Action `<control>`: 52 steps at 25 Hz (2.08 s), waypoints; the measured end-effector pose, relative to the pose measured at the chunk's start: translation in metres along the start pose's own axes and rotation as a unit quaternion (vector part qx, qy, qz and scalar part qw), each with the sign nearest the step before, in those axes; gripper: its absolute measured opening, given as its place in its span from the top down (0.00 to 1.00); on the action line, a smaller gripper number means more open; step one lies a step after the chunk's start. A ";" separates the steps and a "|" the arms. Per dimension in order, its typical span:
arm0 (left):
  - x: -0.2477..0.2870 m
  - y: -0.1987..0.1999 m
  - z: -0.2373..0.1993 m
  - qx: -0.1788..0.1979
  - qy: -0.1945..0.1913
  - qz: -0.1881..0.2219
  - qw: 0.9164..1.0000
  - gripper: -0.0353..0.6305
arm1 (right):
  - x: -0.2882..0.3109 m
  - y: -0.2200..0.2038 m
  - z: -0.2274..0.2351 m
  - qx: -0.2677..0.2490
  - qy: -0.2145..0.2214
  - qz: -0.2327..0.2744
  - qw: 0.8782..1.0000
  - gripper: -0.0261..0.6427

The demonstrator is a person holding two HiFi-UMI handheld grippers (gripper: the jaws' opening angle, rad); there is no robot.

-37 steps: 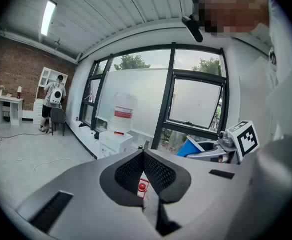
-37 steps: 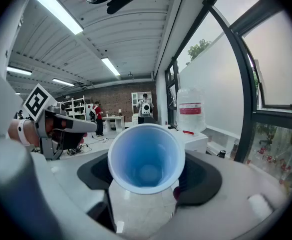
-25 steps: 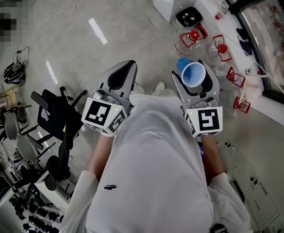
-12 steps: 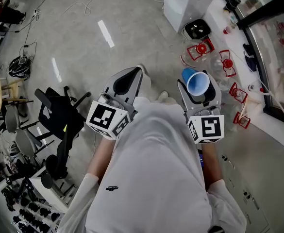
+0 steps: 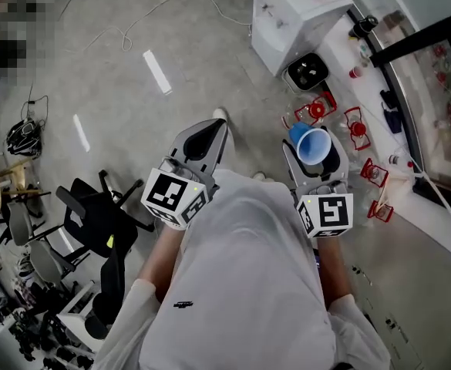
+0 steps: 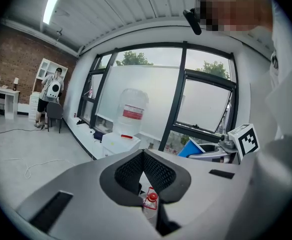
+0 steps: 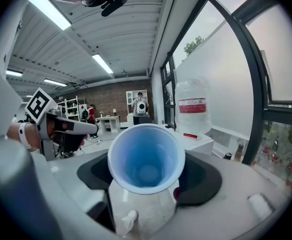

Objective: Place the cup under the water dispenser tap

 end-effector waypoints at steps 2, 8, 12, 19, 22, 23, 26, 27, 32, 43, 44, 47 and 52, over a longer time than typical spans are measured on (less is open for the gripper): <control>0.012 0.015 -0.032 -0.002 -0.007 -0.003 1.000 0.94 | 0.031 0.011 -0.005 0.001 -0.005 -0.006 1.000 0.42; 0.035 0.063 -0.128 -0.009 -0.032 -0.010 0.999 0.94 | 0.124 0.052 -0.026 0.003 -0.029 -0.011 1.000 0.42; 0.044 0.086 -0.183 -0.016 -0.052 -0.011 0.998 0.94 | 0.175 0.065 -0.040 0.006 -0.061 -0.022 0.998 0.42; 0.068 0.106 -0.238 -0.012 -0.096 -0.025 0.995 0.94 | 0.228 0.079 -0.062 0.008 -0.083 -0.027 0.996 0.42; 0.083 0.105 -0.249 -0.018 -0.110 -0.041 0.993 0.94 | 0.244 0.082 -0.061 0.008 -0.086 -0.030 0.996 0.42; 0.087 0.105 -0.251 -0.018 -0.114 -0.046 0.992 0.94 | 0.249 0.082 -0.060 0.009 -0.088 -0.030 0.996 0.42; 0.099 0.106 -0.256 -0.016 -0.123 -0.058 0.991 0.94 | 0.258 0.079 -0.055 0.012 -0.093 -0.032 0.995 0.42; 0.103 0.105 -0.258 -0.016 -0.124 -0.060 0.990 0.94 | 0.262 0.078 -0.053 0.013 -0.094 -0.032 0.995 0.42; 0.116 0.105 -0.263 -0.016 -0.130 -0.072 0.989 0.94 | 0.272 0.072 -0.046 0.023 -0.098 -0.033 0.994 0.42; 0.147 0.081 -0.271 -0.033 -0.111 -0.097 0.989 0.94 | 0.310 0.036 -0.026 0.020 -0.083 -0.046 0.995 0.42; 0.151 0.078 -0.273 -0.035 -0.109 -0.100 0.988 0.94 | 0.316 0.031 -0.023 0.019 -0.082 -0.046 0.995 0.42; 0.164 0.067 -0.277 -0.031 -0.110 -0.107 0.988 0.94 | 0.333 0.015 -0.014 0.020 -0.083 -0.048 0.995 0.42; 0.179 0.045 -0.296 -0.040 -0.107 -0.115 0.987 0.94 | 0.360 -0.015 -0.010 0.027 -0.085 -0.058 0.994 0.42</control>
Point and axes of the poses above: the fingertips, and each gripper's own axes: x forward along the fingers, z to its right, y out of its top, the point moved 7 cm from there along -x, backward along the fingers, and after that the axes turned 13 degrees about -y, right-handed, at the moved point
